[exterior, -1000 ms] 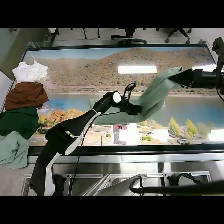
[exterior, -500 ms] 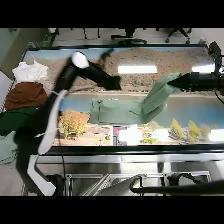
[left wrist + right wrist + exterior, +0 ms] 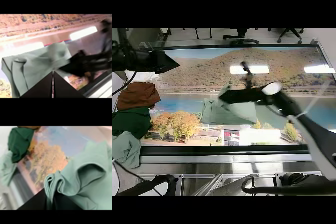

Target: Fold the shirts.

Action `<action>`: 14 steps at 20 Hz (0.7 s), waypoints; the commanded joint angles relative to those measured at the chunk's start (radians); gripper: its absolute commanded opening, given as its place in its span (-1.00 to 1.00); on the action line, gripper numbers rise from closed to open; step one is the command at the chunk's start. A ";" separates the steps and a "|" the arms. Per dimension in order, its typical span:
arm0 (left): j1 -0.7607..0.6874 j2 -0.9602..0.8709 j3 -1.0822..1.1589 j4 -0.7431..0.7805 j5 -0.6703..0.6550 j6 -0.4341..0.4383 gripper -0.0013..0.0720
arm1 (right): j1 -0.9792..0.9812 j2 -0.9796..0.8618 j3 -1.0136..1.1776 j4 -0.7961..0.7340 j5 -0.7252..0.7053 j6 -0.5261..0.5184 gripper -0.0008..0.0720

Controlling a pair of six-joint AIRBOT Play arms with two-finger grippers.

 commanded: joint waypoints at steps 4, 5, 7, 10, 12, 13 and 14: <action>0.018 0.178 -0.207 0.001 0.129 0.100 -0.90 | 0.343 -0.230 -0.006 -0.007 -0.596 -0.118 0.23; 0.018 0.192 -0.222 0.001 0.141 0.114 -0.90 | 0.326 -0.207 -0.006 -0.035 -0.562 -0.118 0.23; 0.018 0.212 -0.242 0.001 0.145 0.125 -0.90 | 0.254 -0.132 -0.006 -0.093 -0.468 -0.117 0.23; 0.029 0.219 -0.246 0.001 0.130 0.131 -0.90 | 0.055 -0.016 -0.006 -0.119 -0.271 -0.042 0.23; 0.028 0.219 -0.246 0.002 0.115 0.131 -0.90 | -0.119 0.028 -0.006 -0.210 -0.095 0.127 0.27; 0.028 0.219 -0.246 0.002 0.113 0.131 -0.90 | -0.209 0.036 -0.006 -0.278 -0.002 0.216 0.56; 0.028 0.219 -0.246 0.002 0.111 0.131 -0.90 | -0.285 0.034 -0.007 -0.346 0.079 0.283 0.69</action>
